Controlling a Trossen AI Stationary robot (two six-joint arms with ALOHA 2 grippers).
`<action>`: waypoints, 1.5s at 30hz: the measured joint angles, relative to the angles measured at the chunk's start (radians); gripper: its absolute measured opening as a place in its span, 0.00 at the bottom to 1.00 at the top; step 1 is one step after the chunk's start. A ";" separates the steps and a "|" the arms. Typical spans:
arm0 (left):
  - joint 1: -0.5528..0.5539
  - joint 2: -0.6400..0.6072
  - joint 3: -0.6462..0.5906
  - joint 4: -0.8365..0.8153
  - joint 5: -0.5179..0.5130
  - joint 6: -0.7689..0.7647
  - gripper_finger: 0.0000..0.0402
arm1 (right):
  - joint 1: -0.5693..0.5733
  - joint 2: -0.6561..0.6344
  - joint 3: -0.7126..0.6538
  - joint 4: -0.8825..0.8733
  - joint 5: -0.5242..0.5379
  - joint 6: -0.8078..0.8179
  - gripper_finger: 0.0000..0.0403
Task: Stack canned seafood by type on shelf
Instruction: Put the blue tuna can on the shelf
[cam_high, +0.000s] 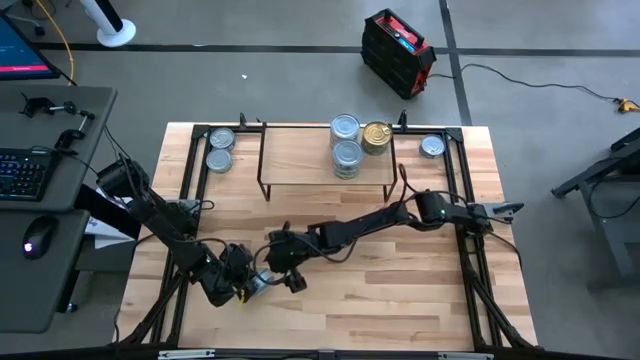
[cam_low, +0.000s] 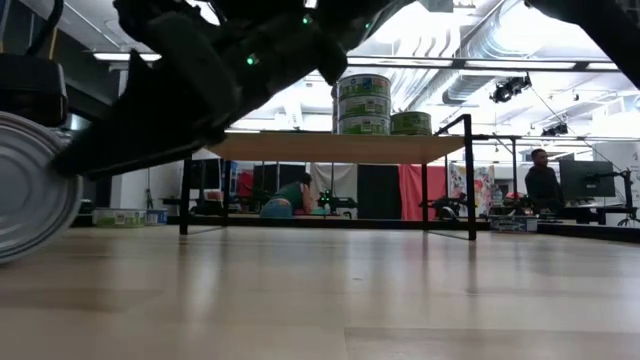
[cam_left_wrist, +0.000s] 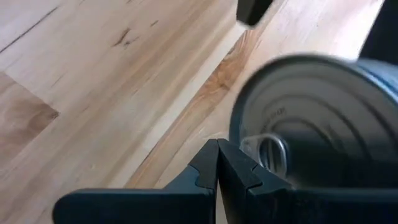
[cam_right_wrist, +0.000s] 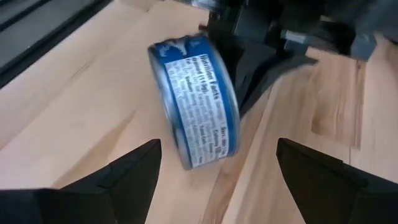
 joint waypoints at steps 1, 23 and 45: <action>0.001 0.000 0.000 -0.002 -0.005 0.000 0.00 | 0.002 0.004 0.000 0.017 0.000 0.004 0.77; 0.079 -0.242 0.076 -0.323 0.005 0.103 0.00 | 0.016 0.024 0.000 0.068 0.072 0.050 0.77; -0.213 0.058 0.243 -0.150 0.164 -0.172 0.00 | 0.010 0.023 0.000 0.089 0.058 0.023 0.77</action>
